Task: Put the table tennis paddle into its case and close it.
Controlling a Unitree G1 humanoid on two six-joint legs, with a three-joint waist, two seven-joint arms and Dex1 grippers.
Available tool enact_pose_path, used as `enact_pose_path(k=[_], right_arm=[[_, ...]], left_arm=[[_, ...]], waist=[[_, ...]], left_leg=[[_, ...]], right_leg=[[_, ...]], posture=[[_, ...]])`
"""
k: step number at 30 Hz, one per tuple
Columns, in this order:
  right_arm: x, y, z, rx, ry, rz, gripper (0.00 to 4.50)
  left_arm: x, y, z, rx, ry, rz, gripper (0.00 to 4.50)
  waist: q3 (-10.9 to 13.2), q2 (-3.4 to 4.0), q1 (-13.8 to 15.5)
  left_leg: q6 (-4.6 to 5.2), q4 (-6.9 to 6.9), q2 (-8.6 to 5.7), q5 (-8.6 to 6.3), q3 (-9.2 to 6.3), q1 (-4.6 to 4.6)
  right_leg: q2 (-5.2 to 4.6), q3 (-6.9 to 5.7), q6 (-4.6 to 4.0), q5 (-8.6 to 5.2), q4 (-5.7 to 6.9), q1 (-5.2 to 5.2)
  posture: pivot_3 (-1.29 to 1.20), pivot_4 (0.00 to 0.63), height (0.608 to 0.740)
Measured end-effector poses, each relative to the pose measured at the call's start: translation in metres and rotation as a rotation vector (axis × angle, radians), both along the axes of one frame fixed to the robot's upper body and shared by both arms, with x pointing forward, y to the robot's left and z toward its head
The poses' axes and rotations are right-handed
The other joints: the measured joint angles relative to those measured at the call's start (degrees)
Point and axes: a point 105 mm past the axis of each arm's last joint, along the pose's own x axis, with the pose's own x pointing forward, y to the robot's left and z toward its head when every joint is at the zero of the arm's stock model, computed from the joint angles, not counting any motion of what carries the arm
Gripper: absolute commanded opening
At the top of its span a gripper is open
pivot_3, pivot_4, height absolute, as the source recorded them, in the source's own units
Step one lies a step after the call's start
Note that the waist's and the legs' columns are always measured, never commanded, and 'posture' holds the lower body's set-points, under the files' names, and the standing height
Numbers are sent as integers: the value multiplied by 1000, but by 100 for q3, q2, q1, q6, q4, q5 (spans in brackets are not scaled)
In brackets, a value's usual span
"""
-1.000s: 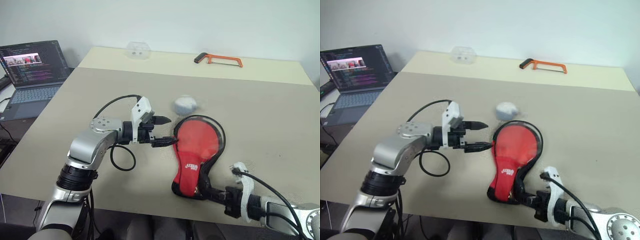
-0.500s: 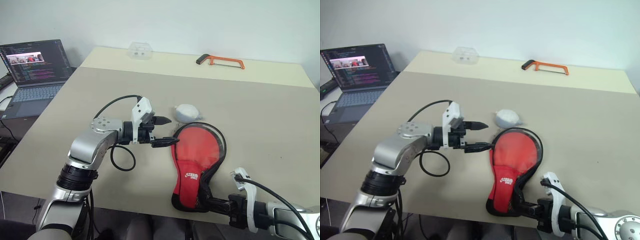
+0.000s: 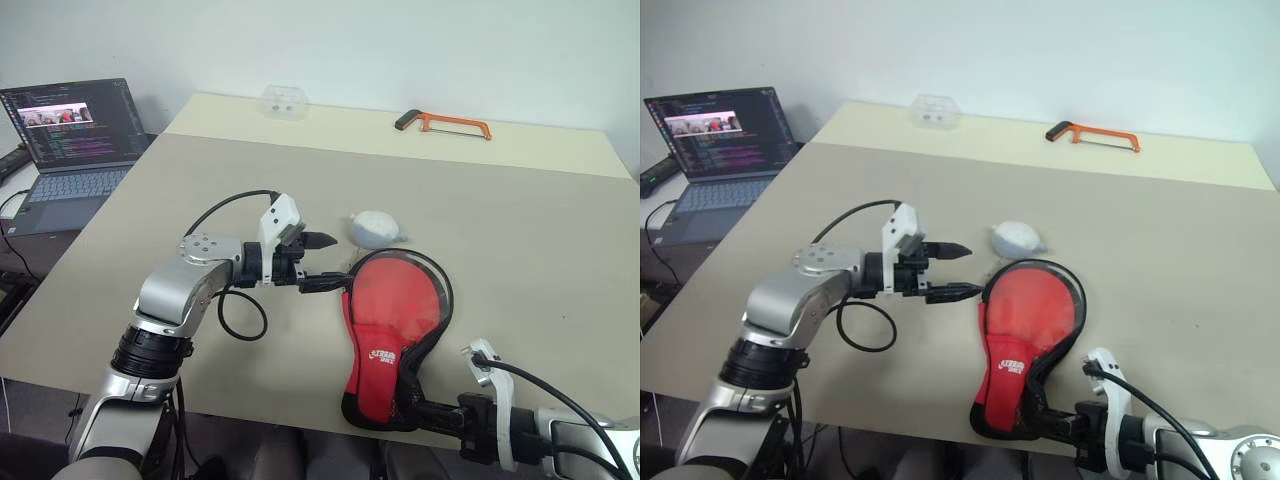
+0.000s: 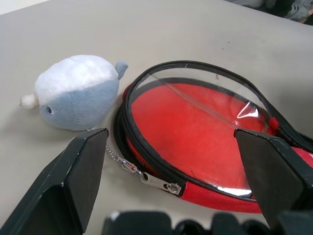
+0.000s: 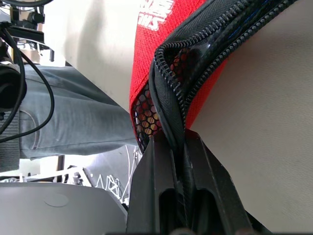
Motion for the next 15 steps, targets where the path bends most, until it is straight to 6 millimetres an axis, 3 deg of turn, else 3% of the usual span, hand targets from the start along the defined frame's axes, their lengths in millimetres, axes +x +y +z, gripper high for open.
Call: enact_pose_path(k=[15], right_arm=[[-3,2,-2,40,33,-17,37]], left_arm=[[1,2,0,10,-14,5,4500]], waist=[[0,1,46]], left_leg=[[2,20,-1,-1,-41,5]], right_leg=[[0,-31,0,0,-3,32]], posture=[[0,150,740]])
